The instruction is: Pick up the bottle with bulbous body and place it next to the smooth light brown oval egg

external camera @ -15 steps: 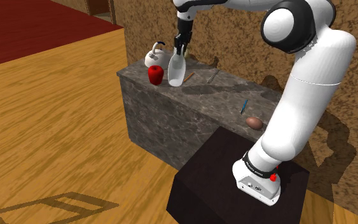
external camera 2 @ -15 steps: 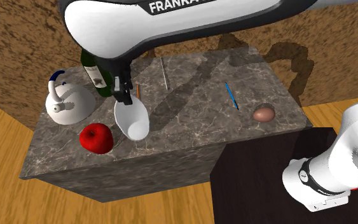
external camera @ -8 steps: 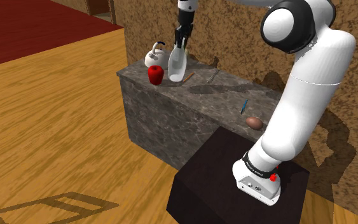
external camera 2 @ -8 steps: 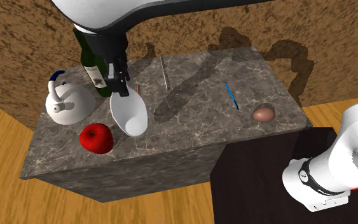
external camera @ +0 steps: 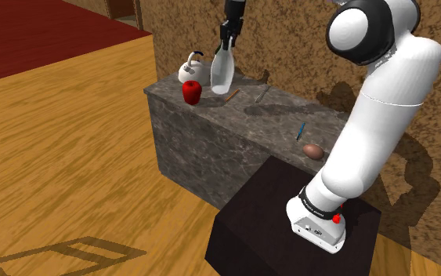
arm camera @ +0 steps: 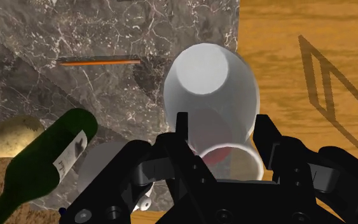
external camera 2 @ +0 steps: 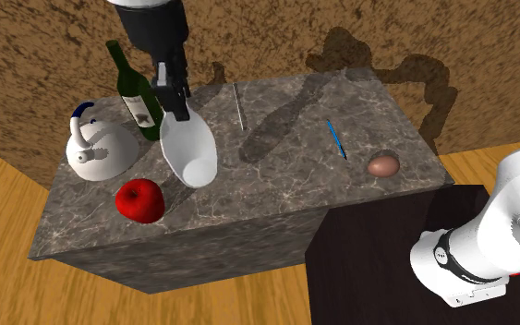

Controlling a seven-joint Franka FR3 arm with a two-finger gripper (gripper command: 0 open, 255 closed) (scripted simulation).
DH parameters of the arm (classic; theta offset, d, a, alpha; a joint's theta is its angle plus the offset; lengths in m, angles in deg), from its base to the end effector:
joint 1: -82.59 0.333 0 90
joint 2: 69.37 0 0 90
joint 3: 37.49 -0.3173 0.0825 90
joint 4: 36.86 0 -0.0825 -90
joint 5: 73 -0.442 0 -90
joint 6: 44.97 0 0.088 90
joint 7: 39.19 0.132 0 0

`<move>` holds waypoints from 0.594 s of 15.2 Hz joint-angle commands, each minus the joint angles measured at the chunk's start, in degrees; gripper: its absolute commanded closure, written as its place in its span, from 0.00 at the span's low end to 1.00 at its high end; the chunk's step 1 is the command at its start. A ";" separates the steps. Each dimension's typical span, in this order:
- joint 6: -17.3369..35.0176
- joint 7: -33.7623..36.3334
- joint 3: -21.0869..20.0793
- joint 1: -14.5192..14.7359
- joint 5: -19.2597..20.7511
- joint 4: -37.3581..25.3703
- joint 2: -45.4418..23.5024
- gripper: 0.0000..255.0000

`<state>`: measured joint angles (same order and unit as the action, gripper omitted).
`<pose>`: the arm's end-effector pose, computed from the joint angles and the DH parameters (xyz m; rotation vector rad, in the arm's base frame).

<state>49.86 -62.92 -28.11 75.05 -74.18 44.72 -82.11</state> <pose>0.6600 -0.1873 0.5438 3.1173 0.1895 0.0090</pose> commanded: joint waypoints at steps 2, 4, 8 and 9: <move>-0.44 -1.03 0.55 -0.39 0.82 5.08 5.63 1.00; -1.05 -1.86 0.98 -0.78 1.42 8.11 9.34 1.00; -2.95 -3.64 1.90 -1.65 2.70 12.99 16.27 1.00; -3.56 -4.11 2.14 -1.90 3.03 13.98 17.90 1.00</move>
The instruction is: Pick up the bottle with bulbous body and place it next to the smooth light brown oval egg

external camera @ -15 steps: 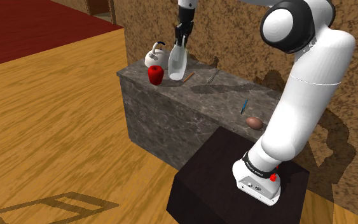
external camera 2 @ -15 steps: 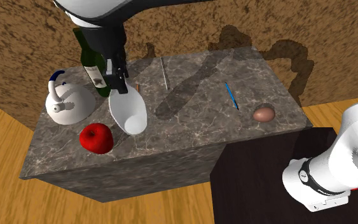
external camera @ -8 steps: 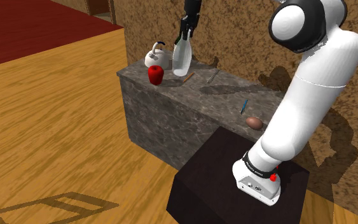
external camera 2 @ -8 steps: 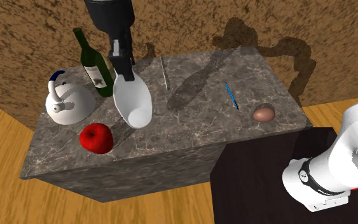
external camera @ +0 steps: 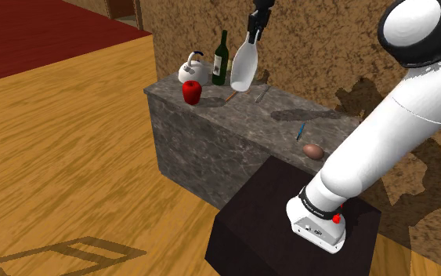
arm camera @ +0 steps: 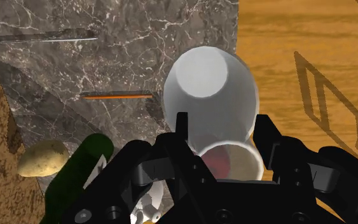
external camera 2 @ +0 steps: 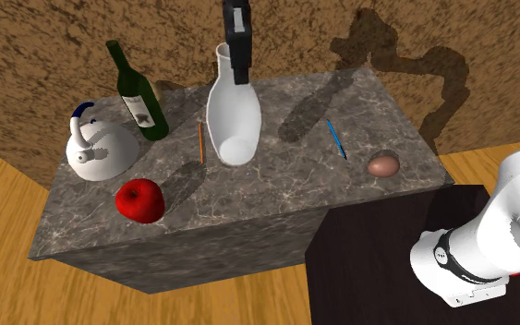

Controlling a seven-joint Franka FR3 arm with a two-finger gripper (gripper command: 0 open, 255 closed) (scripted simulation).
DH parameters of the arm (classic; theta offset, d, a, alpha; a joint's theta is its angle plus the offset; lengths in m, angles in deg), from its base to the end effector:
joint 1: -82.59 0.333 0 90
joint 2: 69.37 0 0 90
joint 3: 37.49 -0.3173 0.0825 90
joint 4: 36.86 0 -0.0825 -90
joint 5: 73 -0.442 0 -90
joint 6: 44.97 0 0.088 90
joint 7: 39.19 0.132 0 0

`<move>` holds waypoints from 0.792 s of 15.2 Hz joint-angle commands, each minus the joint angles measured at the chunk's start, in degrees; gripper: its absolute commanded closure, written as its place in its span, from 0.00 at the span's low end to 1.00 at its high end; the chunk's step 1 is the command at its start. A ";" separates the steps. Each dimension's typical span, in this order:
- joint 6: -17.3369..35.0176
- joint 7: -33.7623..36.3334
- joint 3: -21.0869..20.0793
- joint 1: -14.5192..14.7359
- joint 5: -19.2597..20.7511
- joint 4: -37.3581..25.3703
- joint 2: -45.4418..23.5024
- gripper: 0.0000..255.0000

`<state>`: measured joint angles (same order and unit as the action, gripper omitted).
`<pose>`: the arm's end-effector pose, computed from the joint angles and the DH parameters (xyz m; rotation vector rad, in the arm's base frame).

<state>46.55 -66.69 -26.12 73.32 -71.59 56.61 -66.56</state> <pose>0.5595 -0.2168 0.6001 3.1166 0.1878 0.0105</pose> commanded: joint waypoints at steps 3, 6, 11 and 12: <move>-2.31 -1.84 0.88 -0.97 1.47 4.55 7.01 1.00; -4.73 -3.47 1.68 -1.82 2.54 6.28 11.33 1.00; -9.42 -6.58 3.18 -3.31 4.43 7.61 17.66 1.00; -10.44 -7.26 3.51 -3.60 4.83 7.65 18.80 1.00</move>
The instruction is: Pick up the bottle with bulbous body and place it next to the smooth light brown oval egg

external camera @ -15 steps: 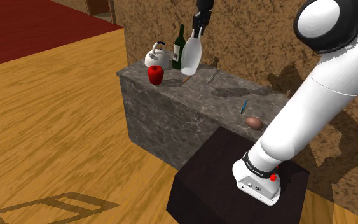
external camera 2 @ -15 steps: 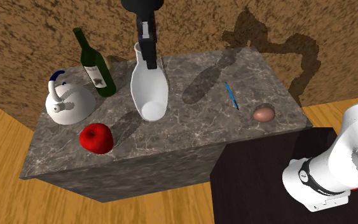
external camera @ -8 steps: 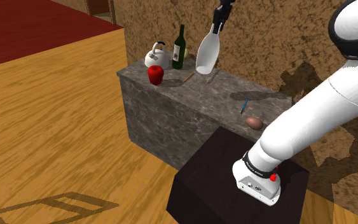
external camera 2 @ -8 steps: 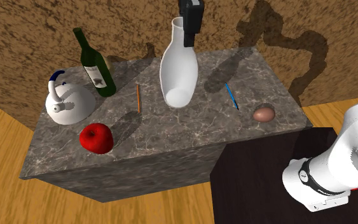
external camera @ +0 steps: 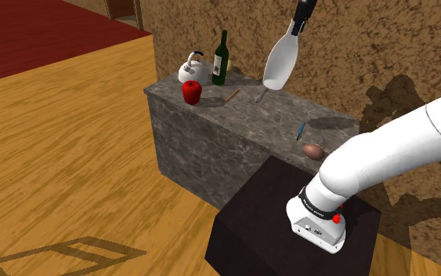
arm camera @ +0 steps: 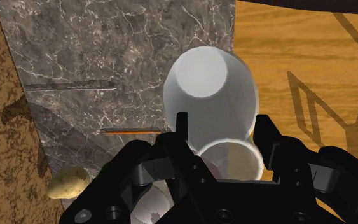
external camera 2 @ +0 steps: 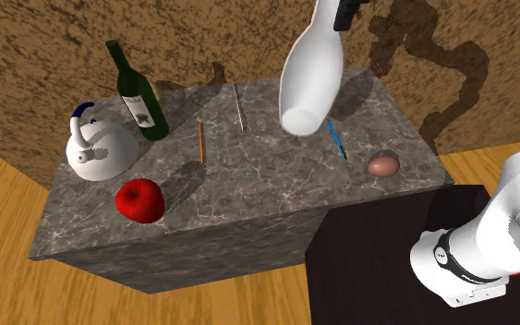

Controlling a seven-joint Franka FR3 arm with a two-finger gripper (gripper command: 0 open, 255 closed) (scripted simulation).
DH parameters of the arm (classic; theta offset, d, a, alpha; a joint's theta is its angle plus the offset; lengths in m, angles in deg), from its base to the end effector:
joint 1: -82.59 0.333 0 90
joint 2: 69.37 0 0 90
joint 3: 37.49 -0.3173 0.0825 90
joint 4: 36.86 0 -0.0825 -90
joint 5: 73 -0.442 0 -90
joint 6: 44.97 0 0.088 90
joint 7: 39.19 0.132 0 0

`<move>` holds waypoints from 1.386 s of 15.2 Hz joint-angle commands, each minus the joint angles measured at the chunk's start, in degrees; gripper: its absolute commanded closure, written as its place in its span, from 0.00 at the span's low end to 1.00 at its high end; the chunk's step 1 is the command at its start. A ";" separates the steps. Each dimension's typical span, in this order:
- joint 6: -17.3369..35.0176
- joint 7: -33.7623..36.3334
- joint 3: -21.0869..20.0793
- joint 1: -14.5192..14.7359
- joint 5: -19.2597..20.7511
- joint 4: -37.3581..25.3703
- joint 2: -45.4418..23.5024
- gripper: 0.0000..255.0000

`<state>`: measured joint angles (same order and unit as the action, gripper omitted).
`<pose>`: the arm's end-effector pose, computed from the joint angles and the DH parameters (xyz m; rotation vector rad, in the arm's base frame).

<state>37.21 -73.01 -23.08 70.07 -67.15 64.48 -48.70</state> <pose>0.4142 -0.2522 0.6755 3.1170 0.1880 0.0104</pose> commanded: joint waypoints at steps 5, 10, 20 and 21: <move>-6.50 -4.70 2.29 -1.83 2.48 -1.15 5.85 1.00; -12.25 -9.15 4.41 -3.23 4.76 -3.92 9.41 1.00; -5.91 -8.25 4.47 -3.91 5.73 6.87 13.94 1.00; -5.20 -8.14 4.50 -3.98 5.82 8.00 14.37 1.00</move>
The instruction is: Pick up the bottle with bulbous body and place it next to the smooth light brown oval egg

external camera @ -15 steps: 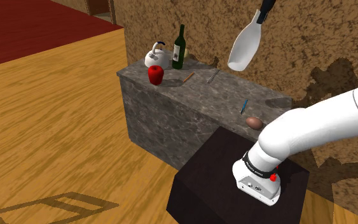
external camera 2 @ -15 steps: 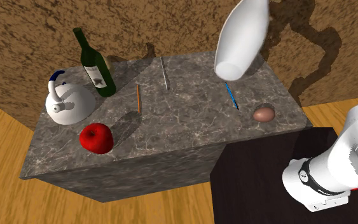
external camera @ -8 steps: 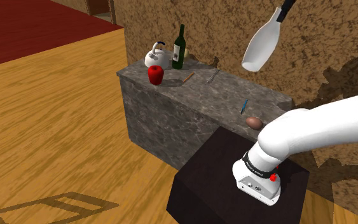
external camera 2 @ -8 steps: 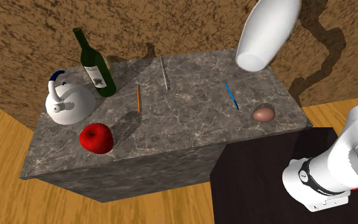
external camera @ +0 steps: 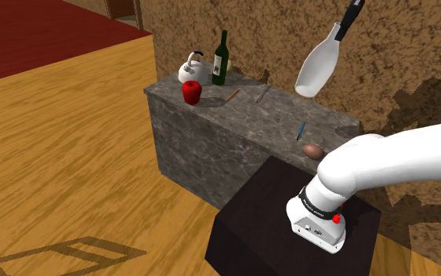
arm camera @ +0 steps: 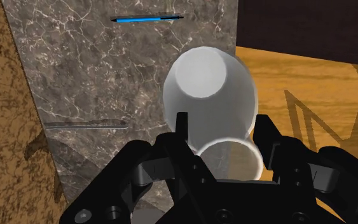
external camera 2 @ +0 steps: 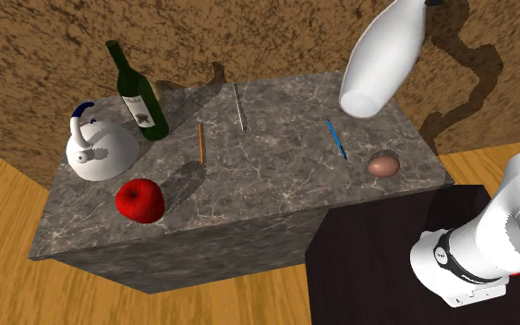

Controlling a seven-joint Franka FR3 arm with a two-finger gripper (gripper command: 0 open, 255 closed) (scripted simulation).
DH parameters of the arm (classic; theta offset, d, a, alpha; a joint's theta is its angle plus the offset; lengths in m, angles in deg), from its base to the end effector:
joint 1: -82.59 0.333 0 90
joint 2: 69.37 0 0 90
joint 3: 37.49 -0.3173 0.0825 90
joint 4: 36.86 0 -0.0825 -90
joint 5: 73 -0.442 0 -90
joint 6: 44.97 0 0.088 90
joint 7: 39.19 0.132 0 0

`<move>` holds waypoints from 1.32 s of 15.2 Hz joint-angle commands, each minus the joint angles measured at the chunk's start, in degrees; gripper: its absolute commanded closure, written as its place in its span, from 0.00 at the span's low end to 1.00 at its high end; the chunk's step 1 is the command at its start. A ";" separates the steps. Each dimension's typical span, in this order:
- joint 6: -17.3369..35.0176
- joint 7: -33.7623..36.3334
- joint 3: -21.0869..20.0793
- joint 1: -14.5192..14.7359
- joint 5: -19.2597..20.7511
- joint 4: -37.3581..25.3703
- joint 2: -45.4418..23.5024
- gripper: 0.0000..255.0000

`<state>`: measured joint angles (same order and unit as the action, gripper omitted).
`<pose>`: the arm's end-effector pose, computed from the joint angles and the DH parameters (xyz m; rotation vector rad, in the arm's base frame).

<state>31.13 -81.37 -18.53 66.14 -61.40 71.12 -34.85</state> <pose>0.2781 -0.2927 0.6993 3.1179 0.1889 0.0089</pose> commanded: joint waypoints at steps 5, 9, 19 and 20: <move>4.41 0.69 0.14 -0.40 0.57 6.81 2.45 1.00; 7.20 1.02 0.38 -0.68 0.98 10.92 3.78 1.00; 14.16 1.70 1.28 -1.35 2.11 20.41 6.35 1.00; 14.86 1.76 1.39 -1.42 2.23 21.31 6.55 1.00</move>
<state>45.18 -79.70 -17.24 64.77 -59.27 91.49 -28.48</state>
